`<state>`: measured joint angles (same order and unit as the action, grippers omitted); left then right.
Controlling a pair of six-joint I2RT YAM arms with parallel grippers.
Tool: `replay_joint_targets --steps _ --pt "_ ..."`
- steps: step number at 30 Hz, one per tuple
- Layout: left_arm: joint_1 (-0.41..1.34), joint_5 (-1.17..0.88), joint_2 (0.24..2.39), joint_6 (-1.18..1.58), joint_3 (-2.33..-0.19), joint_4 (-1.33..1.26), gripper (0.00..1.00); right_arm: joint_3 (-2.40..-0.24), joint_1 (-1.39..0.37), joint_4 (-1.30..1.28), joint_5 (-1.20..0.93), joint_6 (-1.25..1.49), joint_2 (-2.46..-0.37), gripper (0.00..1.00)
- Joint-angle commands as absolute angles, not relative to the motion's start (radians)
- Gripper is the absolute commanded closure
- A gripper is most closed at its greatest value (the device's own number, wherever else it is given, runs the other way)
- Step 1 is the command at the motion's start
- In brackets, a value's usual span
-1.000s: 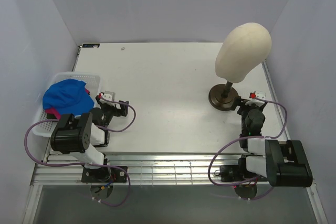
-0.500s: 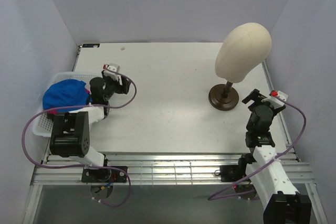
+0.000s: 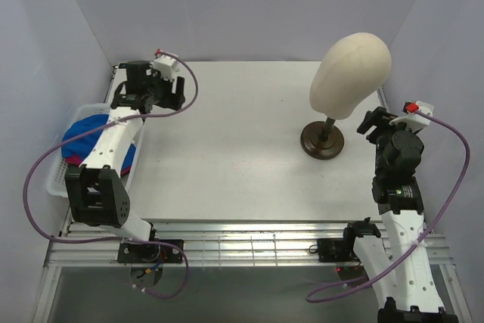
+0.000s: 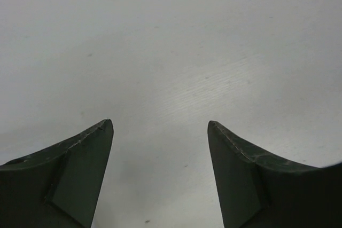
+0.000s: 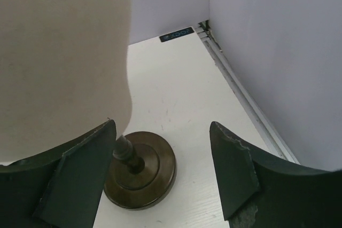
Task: Stack the hats
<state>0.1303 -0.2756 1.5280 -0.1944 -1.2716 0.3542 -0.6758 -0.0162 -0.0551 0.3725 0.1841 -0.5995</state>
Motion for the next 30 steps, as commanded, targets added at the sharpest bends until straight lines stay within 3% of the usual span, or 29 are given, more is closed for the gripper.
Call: replay_joint_targets --steps 1,6,9,15,16,17,22,24,25,30 --pt "-0.068 -0.100 1.486 -0.306 -1.400 0.691 0.18 -0.794 -0.018 -0.199 0.165 0.140 -0.632 0.25" --pt "-0.271 -0.043 1.421 -0.460 -1.313 0.695 0.09 -0.965 -0.020 -0.328 0.031 0.133 -0.693 0.35" --pt "-0.440 -0.069 1.451 -0.509 -1.276 0.681 0.09 -1.058 -0.020 -0.367 -0.064 0.130 -0.715 0.39" --pt "-0.531 -0.120 1.508 -0.531 -1.270 0.650 0.15 -1.164 -0.020 -0.423 -0.144 0.141 -0.735 0.43" --pt "-0.532 -0.123 1.517 -0.531 -1.272 0.649 0.19 -1.170 -0.021 -0.425 -0.138 0.140 -0.733 0.43" --pt "-0.534 -0.126 1.525 -0.528 -1.275 0.649 0.29 -1.172 -0.020 -0.426 -0.138 0.140 -0.729 0.44" --pt "-0.538 -0.172 1.525 -0.529 -1.272 0.664 0.62 -1.163 -0.020 -0.423 -0.143 0.138 -0.716 0.44" --pt "-0.540 -0.175 1.531 -0.528 -1.273 0.679 0.95 -1.160 -0.020 -0.425 -0.141 0.140 -0.718 0.44" --pt "-0.538 -0.173 1.529 -0.525 -1.270 0.678 1.00 -1.158 -0.020 -0.417 -0.146 0.141 -0.716 0.44" --pt "-0.540 -0.186 1.497 -0.503 -1.310 0.681 1.00 -1.166 -0.021 -0.405 -0.160 0.144 -0.724 0.44"
